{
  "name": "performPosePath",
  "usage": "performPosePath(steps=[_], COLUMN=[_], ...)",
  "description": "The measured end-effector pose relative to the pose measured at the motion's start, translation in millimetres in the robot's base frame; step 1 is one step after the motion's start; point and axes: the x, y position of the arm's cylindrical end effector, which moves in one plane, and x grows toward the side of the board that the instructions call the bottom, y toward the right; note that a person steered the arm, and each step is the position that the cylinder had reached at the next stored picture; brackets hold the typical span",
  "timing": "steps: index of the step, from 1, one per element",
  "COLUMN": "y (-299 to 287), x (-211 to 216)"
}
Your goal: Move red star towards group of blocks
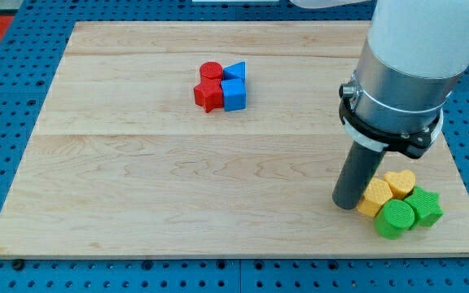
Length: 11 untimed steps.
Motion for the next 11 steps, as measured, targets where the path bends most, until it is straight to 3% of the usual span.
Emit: performPosePath(steps=[1,2,5,6,8,11], y=[-70,-98,-234,-242,-193,-186], x=[-10,-66,-125,-154,-166,-211])
